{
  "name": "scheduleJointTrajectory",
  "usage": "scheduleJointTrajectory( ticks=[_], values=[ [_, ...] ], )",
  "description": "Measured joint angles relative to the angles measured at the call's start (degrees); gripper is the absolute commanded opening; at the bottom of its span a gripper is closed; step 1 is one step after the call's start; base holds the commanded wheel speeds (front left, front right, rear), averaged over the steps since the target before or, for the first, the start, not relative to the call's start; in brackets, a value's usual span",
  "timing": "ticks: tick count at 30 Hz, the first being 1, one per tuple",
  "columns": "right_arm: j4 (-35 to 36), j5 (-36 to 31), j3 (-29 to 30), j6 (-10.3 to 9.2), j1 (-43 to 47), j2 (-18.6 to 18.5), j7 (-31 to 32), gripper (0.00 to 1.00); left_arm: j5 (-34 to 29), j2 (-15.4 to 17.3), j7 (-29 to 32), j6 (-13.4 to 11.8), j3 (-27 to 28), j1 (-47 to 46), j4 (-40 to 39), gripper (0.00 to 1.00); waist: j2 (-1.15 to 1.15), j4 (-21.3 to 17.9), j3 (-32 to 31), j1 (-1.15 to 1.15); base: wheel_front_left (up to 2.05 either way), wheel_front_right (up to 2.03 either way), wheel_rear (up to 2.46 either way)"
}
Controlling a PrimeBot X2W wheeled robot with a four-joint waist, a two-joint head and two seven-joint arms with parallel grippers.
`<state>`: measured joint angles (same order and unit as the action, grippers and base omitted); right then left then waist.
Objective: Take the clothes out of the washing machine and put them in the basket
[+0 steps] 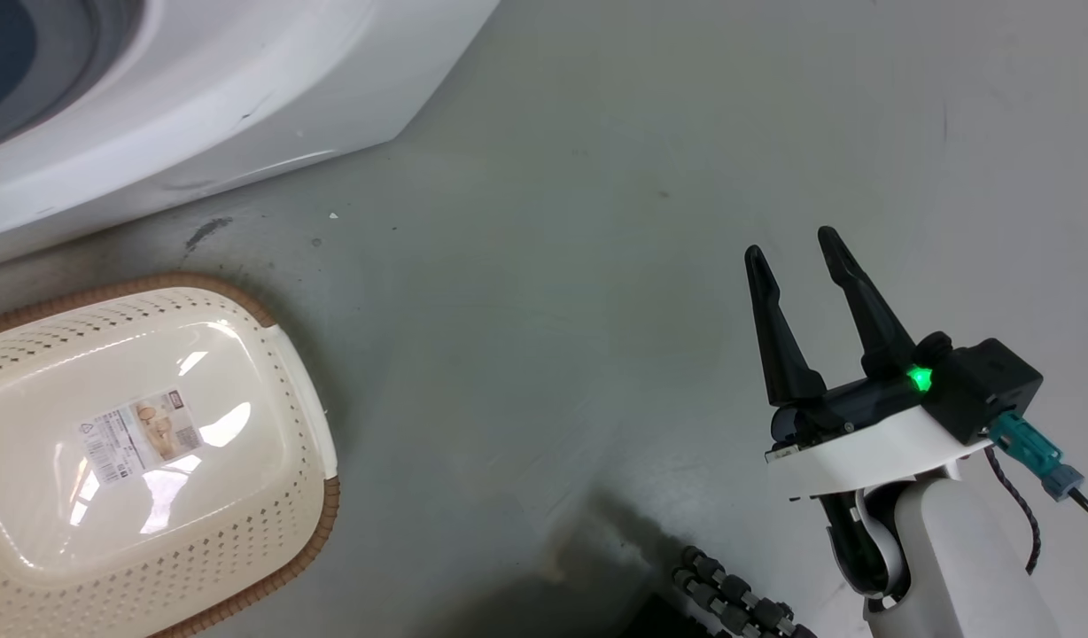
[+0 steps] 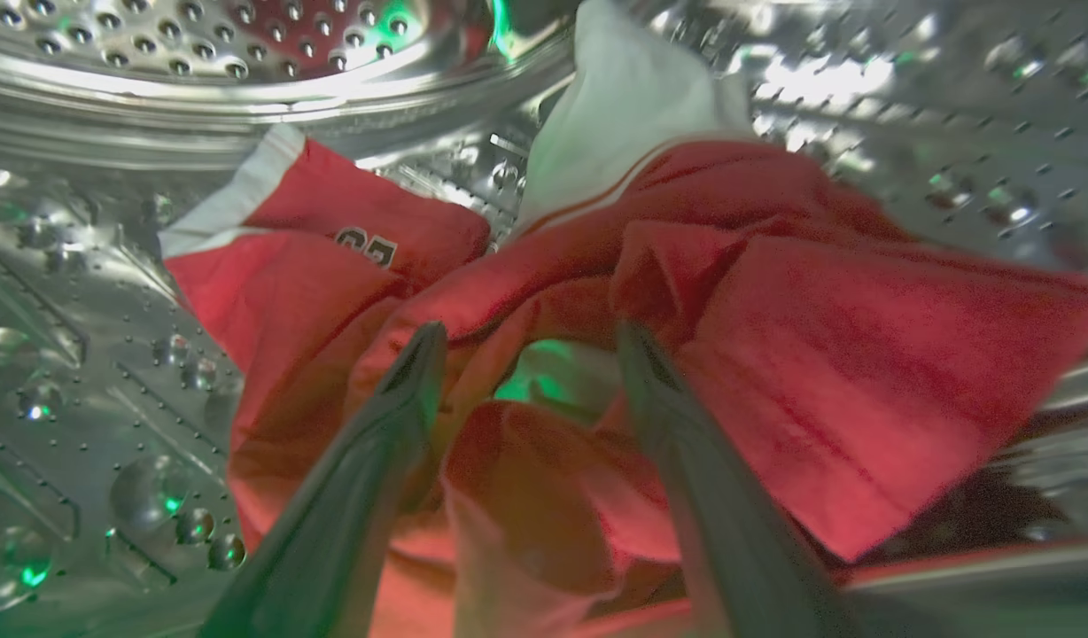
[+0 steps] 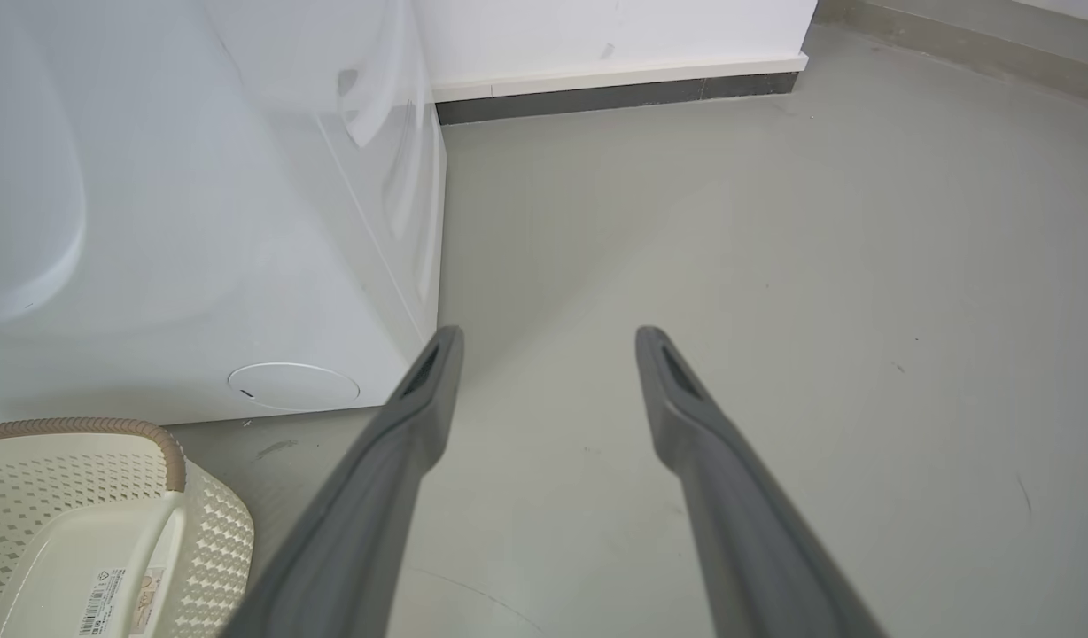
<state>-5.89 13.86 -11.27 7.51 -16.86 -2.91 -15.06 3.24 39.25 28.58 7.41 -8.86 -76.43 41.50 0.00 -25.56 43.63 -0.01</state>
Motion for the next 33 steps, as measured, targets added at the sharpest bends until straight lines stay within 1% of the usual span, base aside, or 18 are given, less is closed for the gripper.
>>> scheduleJointTrajectory(
  ticks=[3,7,8,9,10,14,20,24,29,33],
  values=[
    [0.15,0.53,-0.36,0.0,-0.01,0.0,0.0,1.0,0.43,1.2,2.67,0.0,-0.34,-0.1,0.05,1.0,0.0,-0.74,0.51,0.0,0.0,0.0,0.0],
    [0.3,0.85,-0.48,0.0,0.0,0.0,-0.01,1.0,1.7,1.79,7.27,-0.45,0.31,0.48,0.45,1.0,0.0,-1.29,0.99,0.0,0.0,0.0,0.0],
    [0.35,0.93,-0.49,0.0,0.0,0.0,-0.01,1.0,1.81,2.01,7.84,-0.82,0.42,0.75,0.1,0.92,0.0,-1.42,1.08,0.0,0.0,0.0,0.0],
    [0.41,1.12,-0.52,0.0,-0.01,0.0,-0.01,1.0,1.83,2.31,8.13,-0.88,0.43,1.1,-0.42,0.28,0.0,-1.54,1.14,0.0,0.0,0.0,0.0],
    [0.47,1.25,-0.55,0.0,-0.01,0.0,-0.01,1.0,1.91,2.5,8.36,-1.11,0.53,1.42,-0.89,0.0,0.0,-1.66,1.18,0.0,0.0,0.0,0.0],
    [0.67,1.34,-0.47,0.0,-0.19,0.0,-0.01,1.0,2.05,2.88,8.5,-2.91,0.96,2.6,-3.16,0.0,0.0,-1.82,1.29,0.0,0.0,0.0,0.0],
    [0.51,1.23,0.03,0.0,-0.21,0.0,-0.01,1.0,2.05,2.93,4.03,-6.13,1.67,5.11,-6.59,0.0,0.0,-1.5,0.22,0.0,0.0,0.0,0.0],
    [0.02,0.57,0.85,0.0,-0.19,0.0,-0.01,1.0,2.7,1.81,-1.08,-7.93,2.33,7.83,-7.61,0.0,0.0,-0.97,-1.67,0.0,0.0,0.0,0.0],
    [-0.47,-0.41,1.78,0.0,0.46,0.02,-0.01,1.0,4.8,-0.71,-8.72,-10.05,3.69,11.95,-7.24,0.0,0.0,0.05,-5.18,0.01,0.0,0.0,0.0],
    [-1.08,-1.6,2.61,0.0,1.18,0.03,-0.02,1.0,6.34,-2.92,-15.21,-10.98,4.43,15.41,-6.19,0.0,0.0,1.05,-8.72,0.01,0.0,0.0,0.0]
  ],
)
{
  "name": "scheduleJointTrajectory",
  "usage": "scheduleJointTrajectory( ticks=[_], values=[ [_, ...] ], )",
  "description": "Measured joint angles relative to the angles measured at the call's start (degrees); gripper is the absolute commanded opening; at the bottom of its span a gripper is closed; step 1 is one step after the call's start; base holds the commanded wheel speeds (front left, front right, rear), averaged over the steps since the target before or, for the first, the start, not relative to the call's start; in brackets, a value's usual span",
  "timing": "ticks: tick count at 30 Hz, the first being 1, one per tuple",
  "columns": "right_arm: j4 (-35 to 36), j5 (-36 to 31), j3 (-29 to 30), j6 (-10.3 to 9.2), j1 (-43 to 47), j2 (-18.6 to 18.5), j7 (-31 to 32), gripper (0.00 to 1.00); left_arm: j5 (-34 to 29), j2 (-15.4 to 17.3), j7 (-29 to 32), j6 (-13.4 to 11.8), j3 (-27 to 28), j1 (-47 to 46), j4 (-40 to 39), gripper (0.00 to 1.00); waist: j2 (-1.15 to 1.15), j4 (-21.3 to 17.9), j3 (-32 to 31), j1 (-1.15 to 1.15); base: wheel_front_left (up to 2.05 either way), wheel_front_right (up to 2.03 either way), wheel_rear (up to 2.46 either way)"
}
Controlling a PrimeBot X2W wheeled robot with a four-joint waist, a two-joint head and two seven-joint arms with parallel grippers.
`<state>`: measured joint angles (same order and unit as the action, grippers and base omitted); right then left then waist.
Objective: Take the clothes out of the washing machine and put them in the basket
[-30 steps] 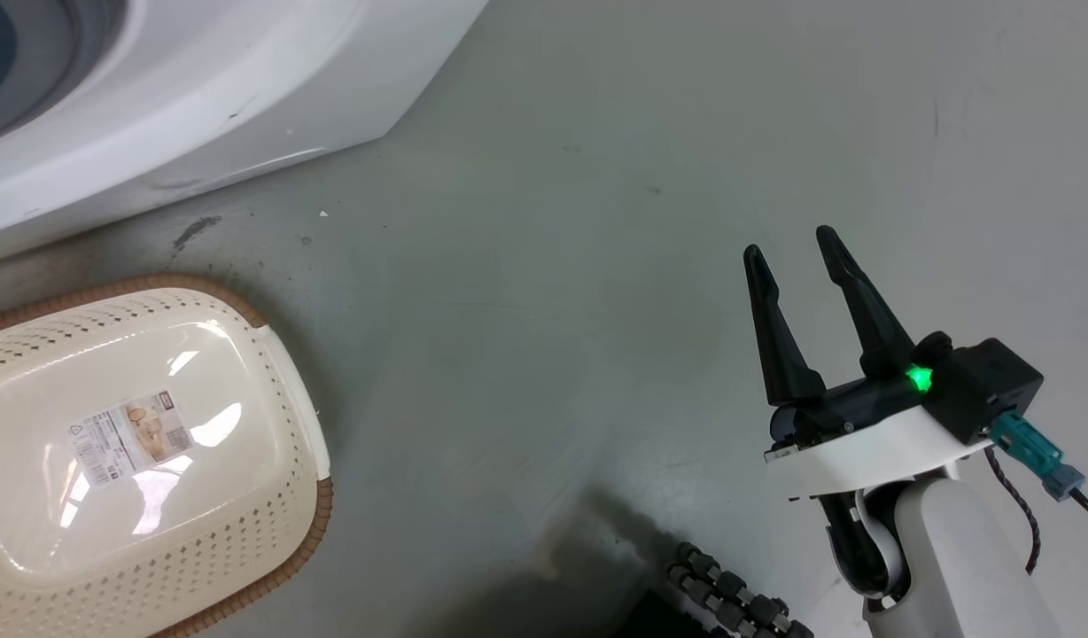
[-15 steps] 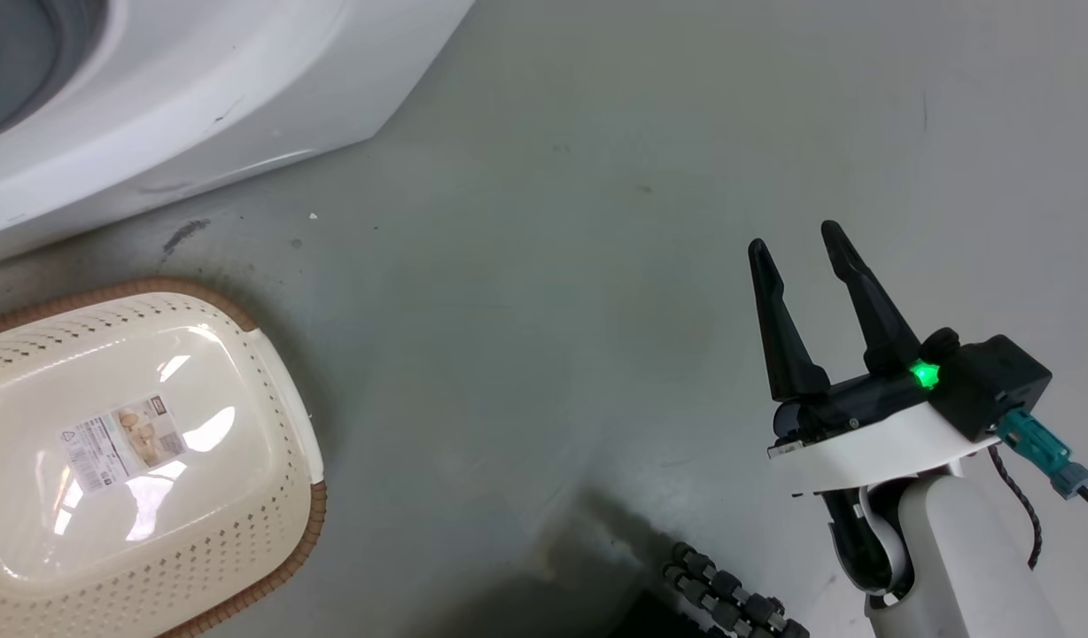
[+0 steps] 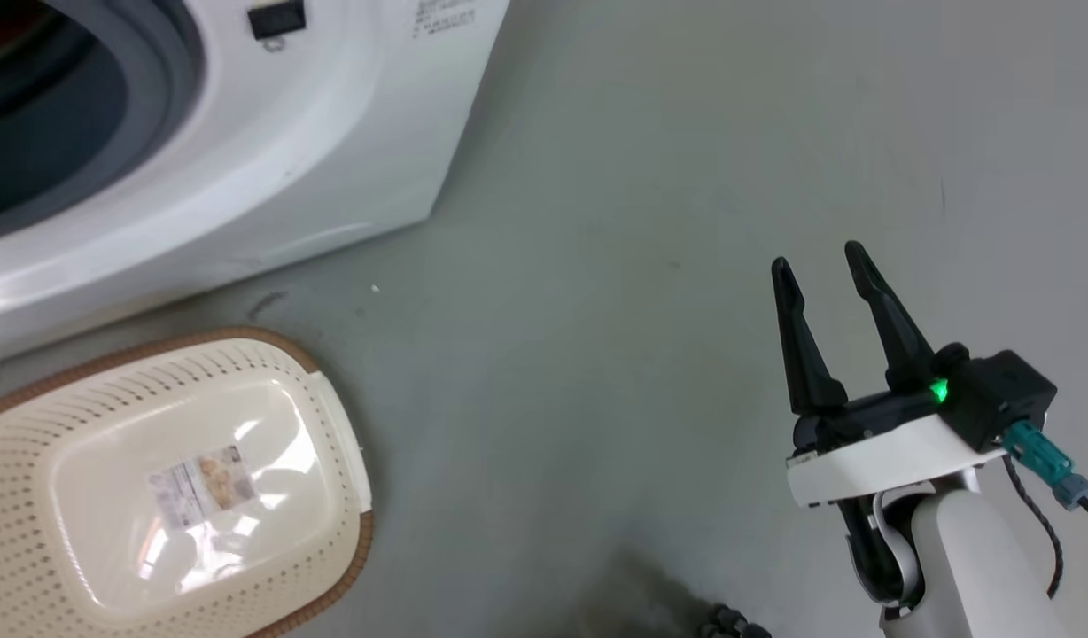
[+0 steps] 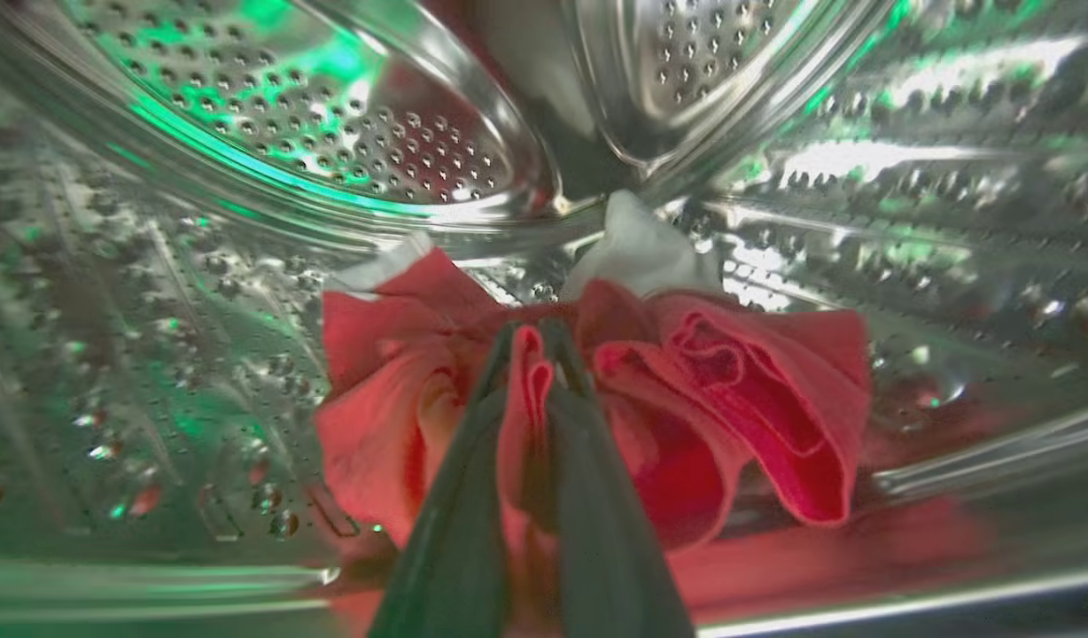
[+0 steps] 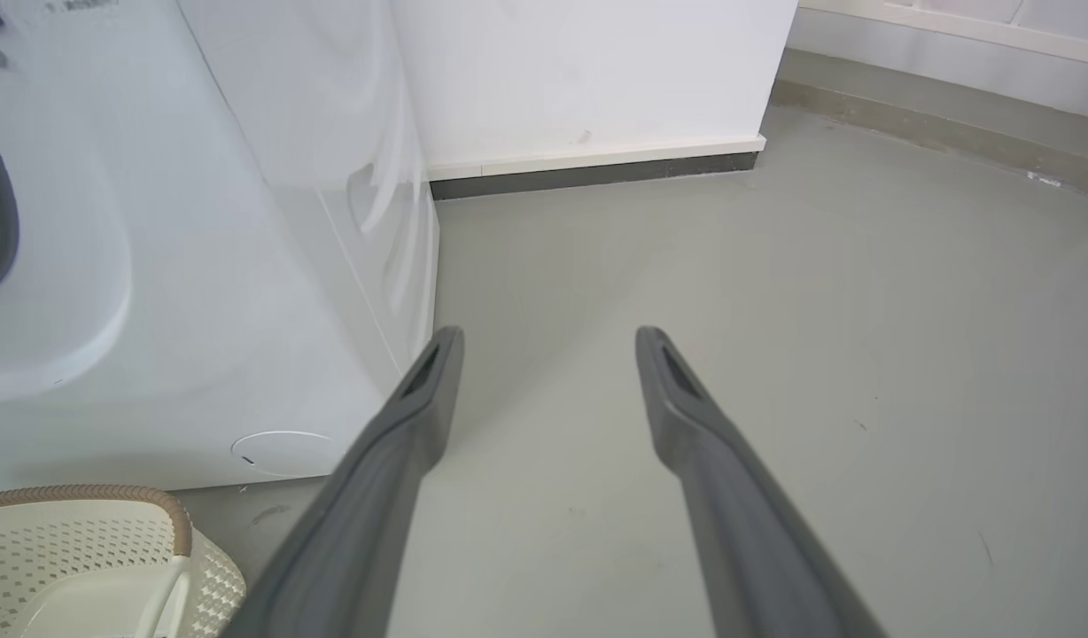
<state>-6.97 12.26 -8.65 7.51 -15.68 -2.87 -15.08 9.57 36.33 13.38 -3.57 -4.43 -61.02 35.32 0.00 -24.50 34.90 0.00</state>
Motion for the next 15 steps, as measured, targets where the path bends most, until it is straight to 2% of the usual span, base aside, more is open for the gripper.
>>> scheduleJointTrajectory(
  ticks=[15],
  values=[
    [-2.99,-2.98,2.75,0.0,5.48,0.01,0.0,1.0,5.97,-9.25,-22.29,-1.54,2.57,15.44,5.75,0.0,0.0,4.65,-15.07,0.01,0.0,0.0,0.0]
  ],
)
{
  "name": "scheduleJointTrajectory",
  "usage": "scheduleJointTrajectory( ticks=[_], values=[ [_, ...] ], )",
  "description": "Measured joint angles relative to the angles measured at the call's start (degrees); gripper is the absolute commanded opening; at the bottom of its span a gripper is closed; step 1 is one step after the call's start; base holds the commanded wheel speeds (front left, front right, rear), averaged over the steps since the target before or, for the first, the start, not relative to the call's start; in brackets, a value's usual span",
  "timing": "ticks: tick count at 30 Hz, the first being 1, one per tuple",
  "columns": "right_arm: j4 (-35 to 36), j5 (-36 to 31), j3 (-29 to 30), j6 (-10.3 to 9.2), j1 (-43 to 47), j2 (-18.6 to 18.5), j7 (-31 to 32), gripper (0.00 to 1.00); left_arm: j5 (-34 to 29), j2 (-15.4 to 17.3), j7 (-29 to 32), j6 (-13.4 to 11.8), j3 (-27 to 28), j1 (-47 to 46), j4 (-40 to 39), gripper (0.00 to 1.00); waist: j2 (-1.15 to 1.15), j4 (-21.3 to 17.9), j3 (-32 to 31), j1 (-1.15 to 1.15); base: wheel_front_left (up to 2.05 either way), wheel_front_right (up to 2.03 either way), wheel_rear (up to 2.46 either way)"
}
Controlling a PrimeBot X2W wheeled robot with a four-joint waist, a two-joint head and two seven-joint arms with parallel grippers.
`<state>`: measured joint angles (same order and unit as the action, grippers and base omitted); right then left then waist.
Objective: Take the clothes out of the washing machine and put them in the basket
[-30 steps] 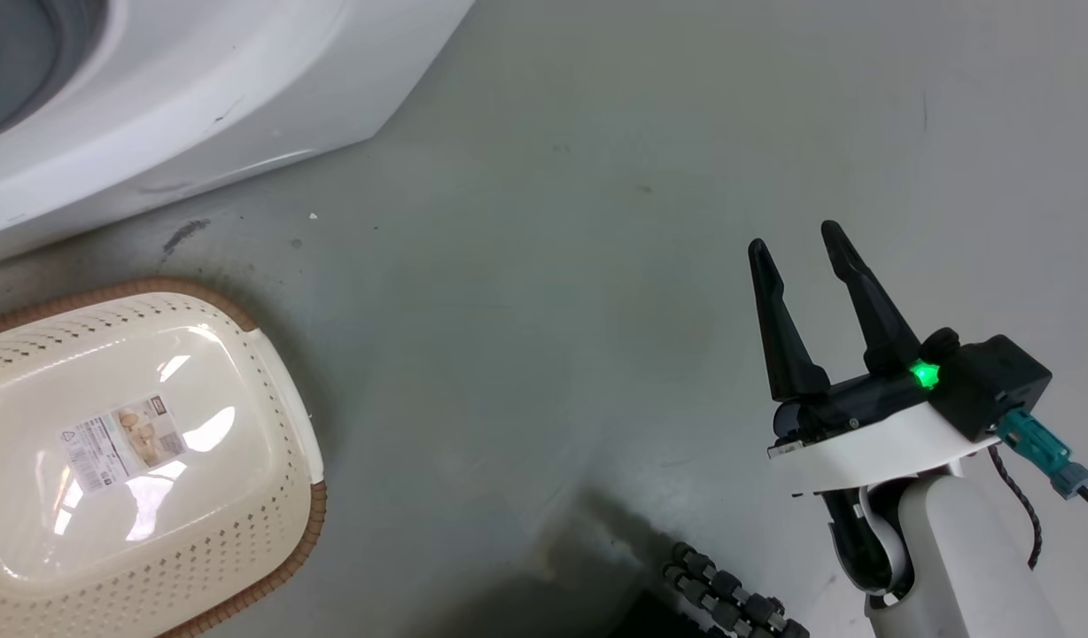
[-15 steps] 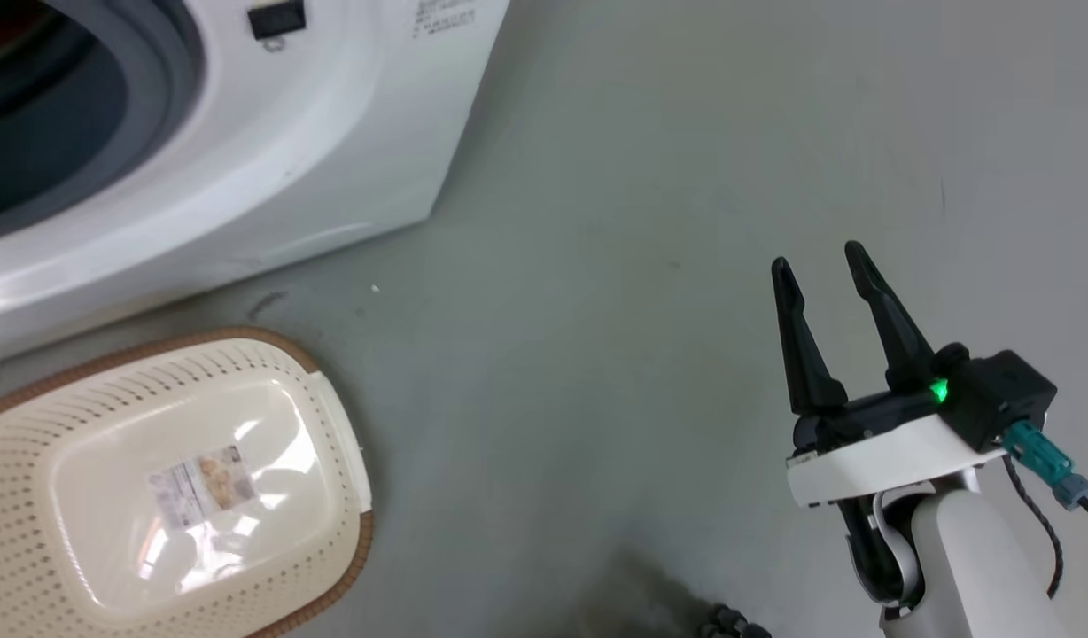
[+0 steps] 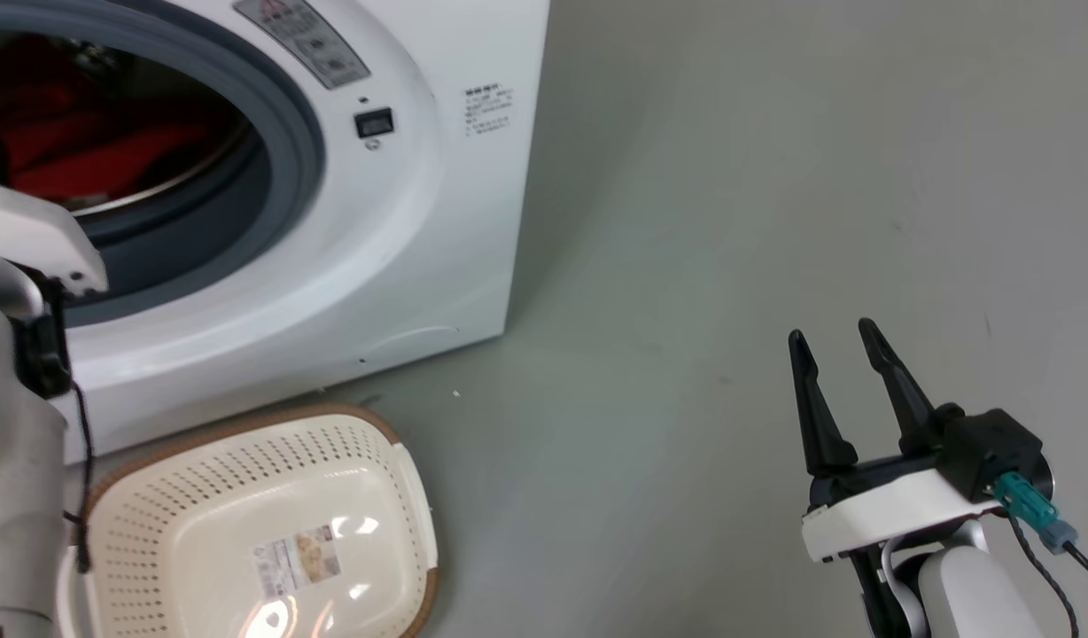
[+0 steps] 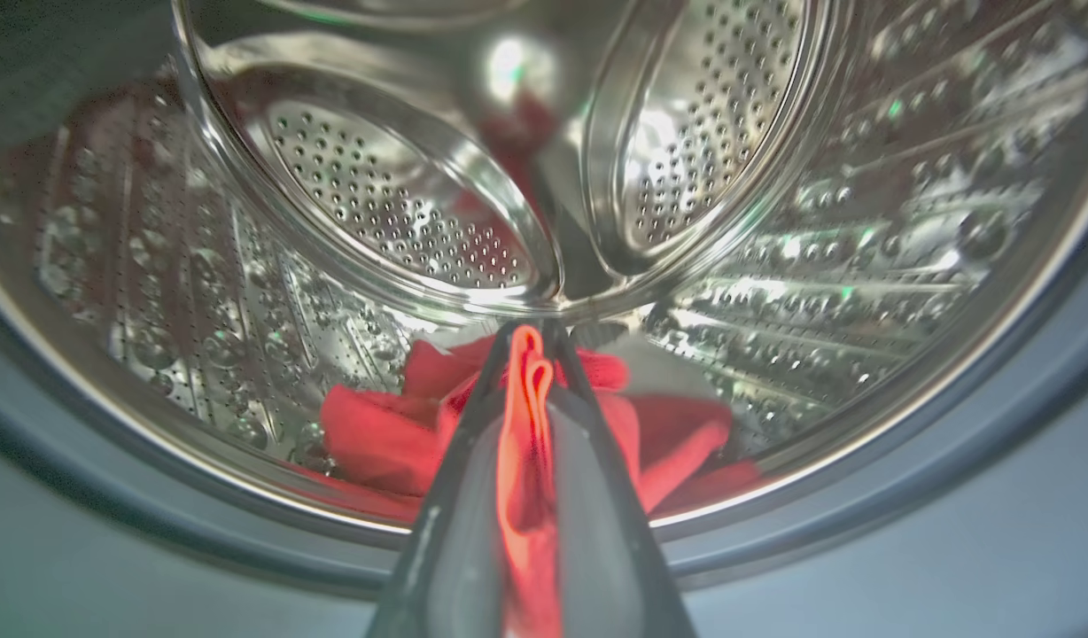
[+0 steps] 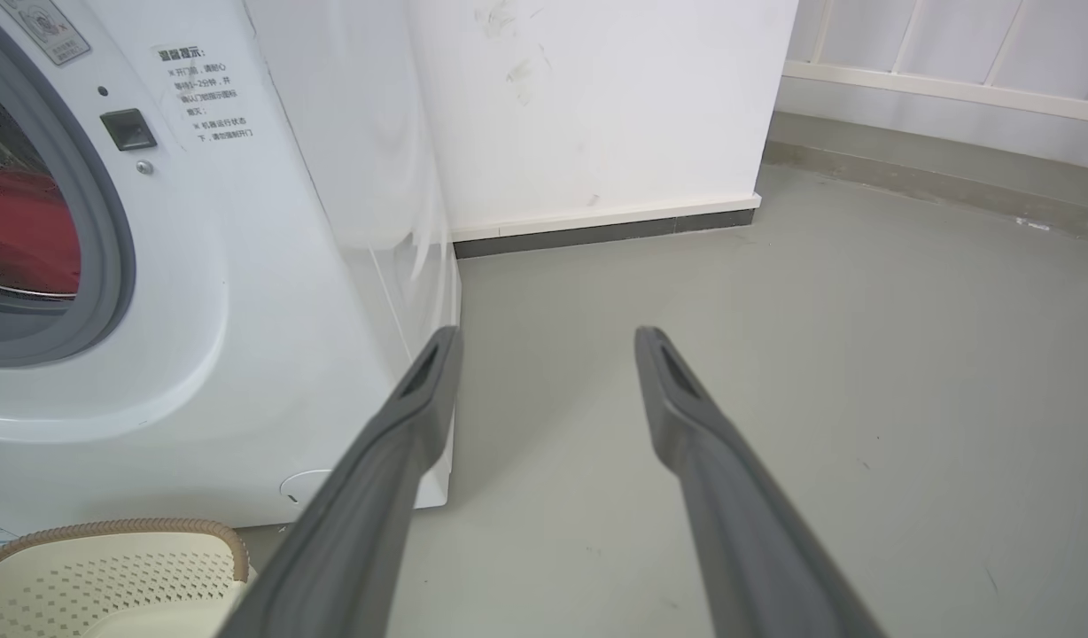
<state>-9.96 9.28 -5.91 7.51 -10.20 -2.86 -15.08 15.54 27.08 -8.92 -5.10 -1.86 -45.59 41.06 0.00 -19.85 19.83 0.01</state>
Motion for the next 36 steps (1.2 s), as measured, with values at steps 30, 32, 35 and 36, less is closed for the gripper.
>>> scheduleJointTrajectory(
  ticks=[30,32,35,36],
  values=[
    [3.38,-2.24,3.34,0.0,5.03,-0.02,4.12,1.0,0.93,-8.4,-4.31,-0.6,-1.0,20.74,-32.98,0.0,0.0,11.45,-9.15,-0.01,0.0,0.0,0.0],
    [3.82,-2.31,3.46,0.0,5.28,-0.02,4.48,1.0,0.65,-8.76,-3.26,-1.52,-1.48,22.8,-37.27,0.0,0.0,12.18,-9.19,-0.01,0.0,0.0,0.0],
    [4.35,-2.54,3.53,0.0,5.52,-0.02,5.05,1.0,0.29,-9.31,-1.89,-2.53,-2.09,26.49,-43.24,0.0,0.0,13.23,-9.24,-0.01,0.0,0.0,0.0],
    [4.47,-2.65,3.52,0.0,5.52,-0.02,5.13,1.0,0.22,-9.34,-1.54,-2.92,-2.23,27.95,-45.0,0.0,0.0,13.52,-9.26,-0.01,0.0,0.0,0.0]
  ],
)
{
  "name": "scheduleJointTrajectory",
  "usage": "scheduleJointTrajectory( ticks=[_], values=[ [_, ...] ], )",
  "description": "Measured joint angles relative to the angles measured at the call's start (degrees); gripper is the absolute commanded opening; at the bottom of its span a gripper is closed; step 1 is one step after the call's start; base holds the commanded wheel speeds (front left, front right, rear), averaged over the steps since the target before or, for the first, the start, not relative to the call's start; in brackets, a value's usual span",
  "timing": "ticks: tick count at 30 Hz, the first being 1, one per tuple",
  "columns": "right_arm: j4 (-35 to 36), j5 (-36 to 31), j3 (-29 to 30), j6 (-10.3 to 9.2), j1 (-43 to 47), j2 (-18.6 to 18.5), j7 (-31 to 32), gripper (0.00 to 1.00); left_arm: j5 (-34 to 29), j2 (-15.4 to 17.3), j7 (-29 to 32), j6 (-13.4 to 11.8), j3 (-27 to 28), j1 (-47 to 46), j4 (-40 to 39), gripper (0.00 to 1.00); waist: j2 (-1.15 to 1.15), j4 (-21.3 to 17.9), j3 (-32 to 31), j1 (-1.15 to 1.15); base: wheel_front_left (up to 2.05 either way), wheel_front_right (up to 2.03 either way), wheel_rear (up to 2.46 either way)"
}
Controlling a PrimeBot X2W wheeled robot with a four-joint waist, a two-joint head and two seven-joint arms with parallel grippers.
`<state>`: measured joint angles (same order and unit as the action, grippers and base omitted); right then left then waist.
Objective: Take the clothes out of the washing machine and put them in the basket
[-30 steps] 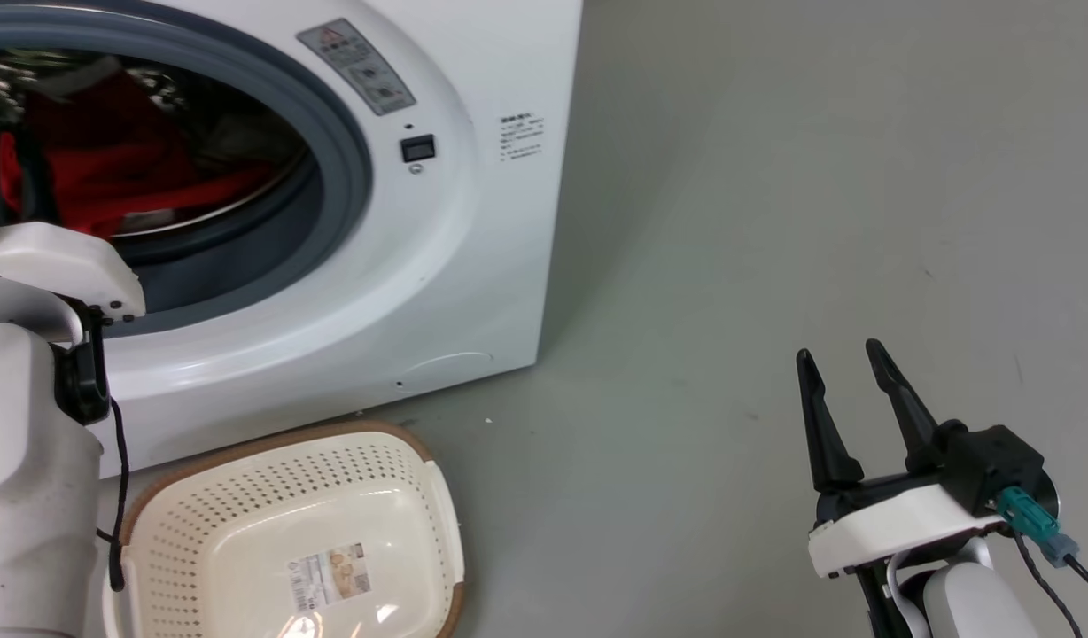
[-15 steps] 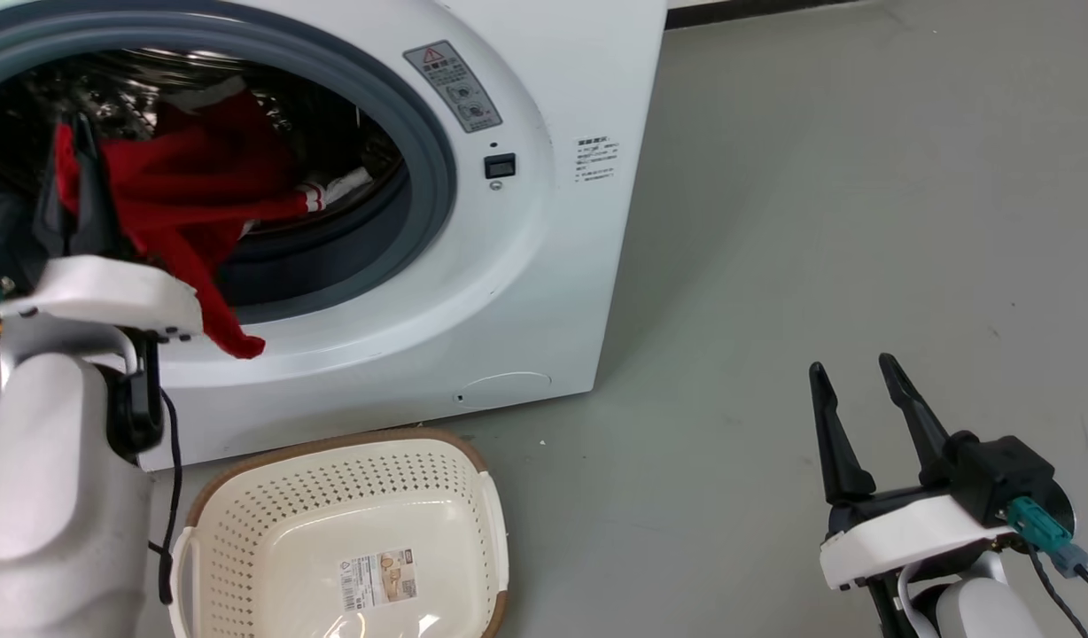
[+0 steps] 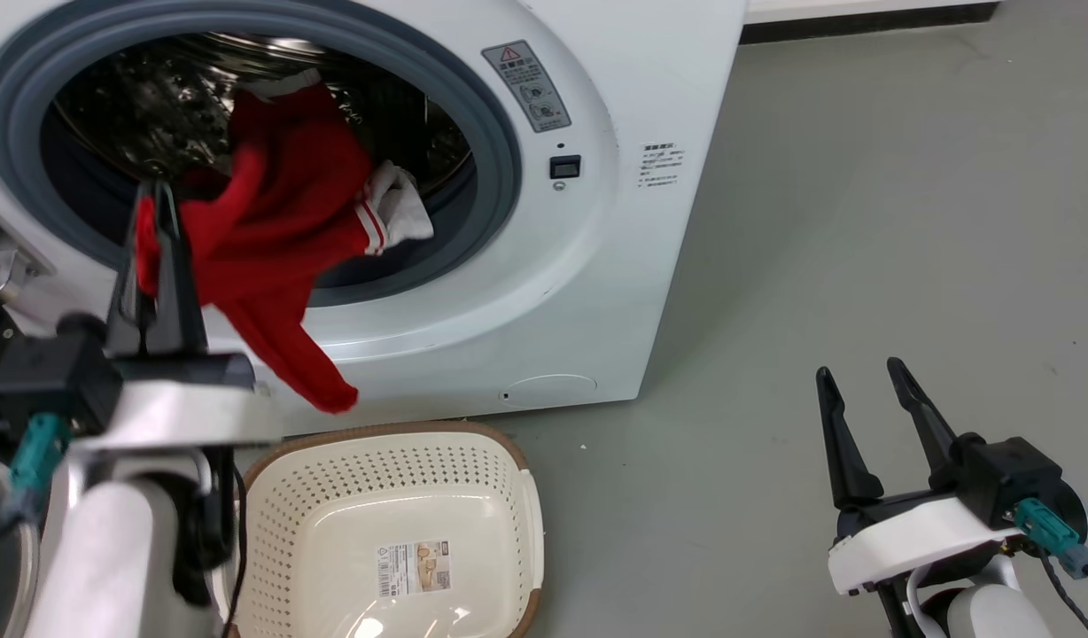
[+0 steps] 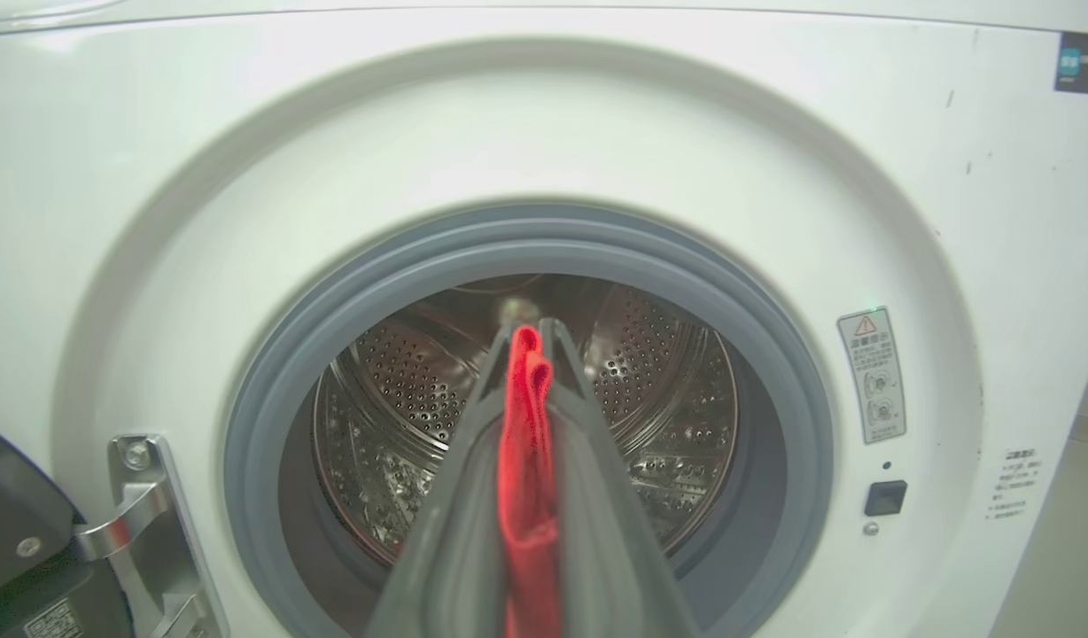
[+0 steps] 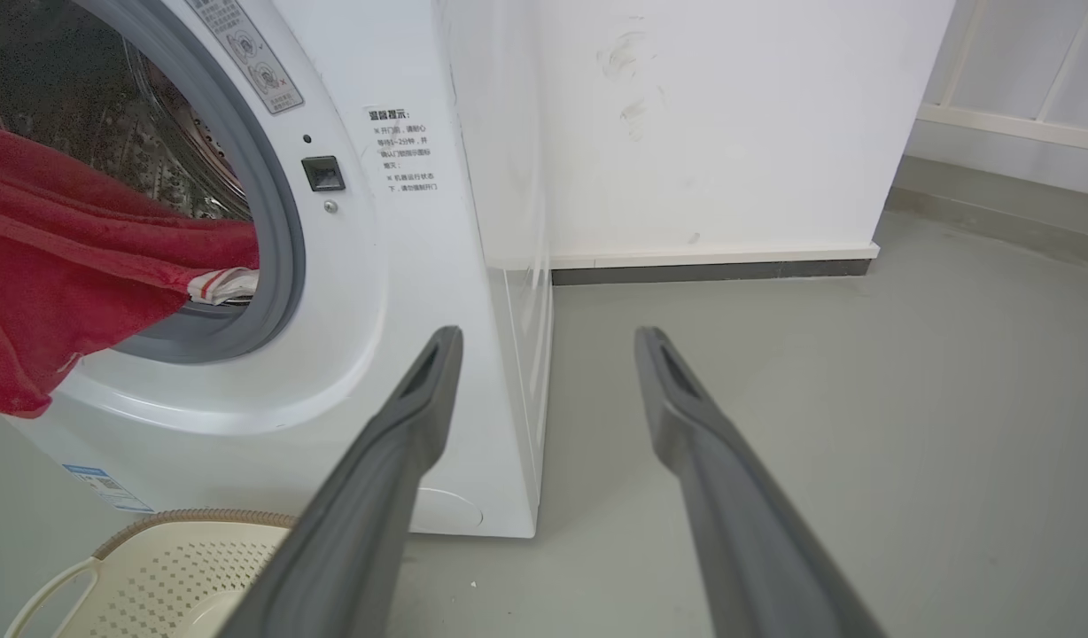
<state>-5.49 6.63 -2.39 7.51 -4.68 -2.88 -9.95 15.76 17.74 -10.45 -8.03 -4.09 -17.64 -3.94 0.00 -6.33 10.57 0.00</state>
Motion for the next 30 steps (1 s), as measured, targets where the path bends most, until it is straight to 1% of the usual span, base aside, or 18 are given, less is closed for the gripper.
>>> scheduleJointTrajectory(
  ticks=[4,7,9,12,16,20,25,30],
  values=[
    [0.69,-0.21,0.0,0.0,0.09,0.0,0.53,1.0,-0.22,-0.96,1.72,-1.66,-0.82,6.2,-6.01,0.0,0.0,0.94,0.11,0.0,0.0,0.0,0.0],
    [1.1,-0.63,-0.1,0.0,0.13,0.01,0.93,1.0,0.33,-2.04,3.32,-2.33,-1.7,10.11,-8.47,0.0,0.0,1.56,0.46,0.0,0.0,0.0,0.0],
    [1.45,-0.73,-0.16,0.0,0.14,0.0,1.03,1.0,1.02,-2.92,4.11,-2.66,-2.45,12.77,-8.71,0.0,0.0,1.85,0.95,0.0,0.0,0.0,0.0],
    [1.88,-0.78,-0.26,0.0,0.04,0.0,1.35,1.0,2.58,-4.45,5.08,-3.07,-3.38,16.29,-6.99,0.0,0.0,2.2,1.76,0.0,0.0,0.0,0.0],
    [2.38,-0.86,-0.42,0.0,-0.37,0.01,1.43,1.0,4.71,-6.5,5.53,-2.56,-5.14,19.28,0.53,0.0,0.0,2.43,3.32,-0.01,0.0,0.0,0.0],
    [2.82,-0.88,-0.45,0.0,-1.61,-0.01,1.49,1.0,6.16,-8.82,2.87,-1.1,-6.16,18.5,10.46,0.0,0.0,2.58,5.43,-0.01,0.0,0.0,0.0],
    [3.03,-1.16,-1.2,0.0,-3.37,0.0,1.68,1.0,7.83,-10.26,-1.02,0.99,-5.41,12.54,23.88,0.0,0.0,2.29,8.42,-0.01,0.0,0.0,0.0],
    [4.16,-1.04,-1.29,0.0,-5.59,-0.01,1.31,1.0,9.96,-10.87,-3.02,3.55,-3.57,3.09,36.51,0.0,0.0,1.43,12.7,-0.01,0.0,0.0,0.0]
  ],
)
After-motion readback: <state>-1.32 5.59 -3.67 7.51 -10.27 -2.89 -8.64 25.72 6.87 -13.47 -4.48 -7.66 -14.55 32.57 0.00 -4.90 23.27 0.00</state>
